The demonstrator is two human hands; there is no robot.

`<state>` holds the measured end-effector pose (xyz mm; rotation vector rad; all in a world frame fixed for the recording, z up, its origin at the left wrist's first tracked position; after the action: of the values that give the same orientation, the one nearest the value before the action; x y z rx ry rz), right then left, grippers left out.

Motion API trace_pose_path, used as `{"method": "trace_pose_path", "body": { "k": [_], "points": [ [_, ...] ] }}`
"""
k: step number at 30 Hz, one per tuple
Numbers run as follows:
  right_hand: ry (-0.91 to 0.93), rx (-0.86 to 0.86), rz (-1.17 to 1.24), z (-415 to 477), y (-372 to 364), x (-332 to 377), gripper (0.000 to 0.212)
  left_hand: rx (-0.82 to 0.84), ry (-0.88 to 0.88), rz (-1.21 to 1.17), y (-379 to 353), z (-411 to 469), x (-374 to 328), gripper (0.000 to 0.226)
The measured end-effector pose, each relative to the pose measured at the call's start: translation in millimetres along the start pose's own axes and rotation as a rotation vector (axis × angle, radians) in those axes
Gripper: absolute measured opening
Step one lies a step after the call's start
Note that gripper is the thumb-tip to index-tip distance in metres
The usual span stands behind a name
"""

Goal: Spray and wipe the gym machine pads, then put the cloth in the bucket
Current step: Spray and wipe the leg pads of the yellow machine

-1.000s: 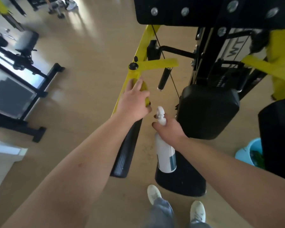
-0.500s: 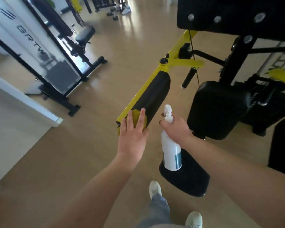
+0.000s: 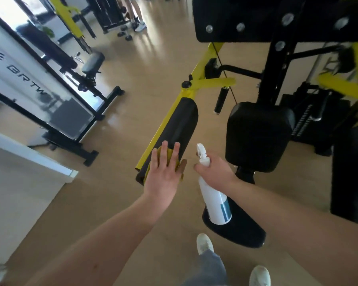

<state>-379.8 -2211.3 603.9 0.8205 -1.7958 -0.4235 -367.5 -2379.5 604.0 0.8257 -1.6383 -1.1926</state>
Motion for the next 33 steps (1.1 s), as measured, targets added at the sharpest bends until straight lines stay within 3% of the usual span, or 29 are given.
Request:
{"method": "trace_pose_path", "body": {
  "k": [3, 6, 9, 13, 18, 26, 30, 33],
  "points": [
    [-0.04, -0.008, 0.07, 16, 7, -9, 0.023, 0.155, -0.114, 0.201, 1, 49, -7, 0.07],
    [-0.101, -0.028, 0.137, 33, 15, -25, 0.031, 0.196, -0.169, 0.254, 7, 111, -5, 0.057],
    [-0.144, -0.036, 0.217, 43, 20, -42, 0.036, 0.185, -0.172, 0.253, 15, 174, -4, 0.054],
    [-0.163, -0.076, 0.265, 54, 22, -60, 0.027, 0.193, -0.156, 0.265, 23, 227, -7, 0.055],
    [-0.212, -0.102, 0.281, 63, 11, -70, 0.043, 0.225, -0.048, 0.272, 35, 264, -8, 0.063],
    [-0.178, -0.101, 0.292, 53, -6, -69, 0.024, 0.316, -0.236, 0.548, 19, 227, -12, 0.062],
    [-0.156, -0.117, 0.299, 46, -5, -71, 0.02, 0.48, -0.363, 0.647, 6, 176, -17, 0.065],
    [-0.164, -0.125, 0.312, 40, 3, -78, 0.029, 0.63, -0.456, 0.67, -10, 120, -21, 0.067]
  ]
}}
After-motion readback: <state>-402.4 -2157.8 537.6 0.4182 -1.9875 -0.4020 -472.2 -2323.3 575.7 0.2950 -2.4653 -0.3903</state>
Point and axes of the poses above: each hand's wrist, its own z-axis towards the middle knuckle, its own y-axis out of the back of the hand, x = y × z, the point moved 4 cm from there along z, towards the middle knuckle, and after that the axes turned 15 degrees about -z, right-handed, at the moved point
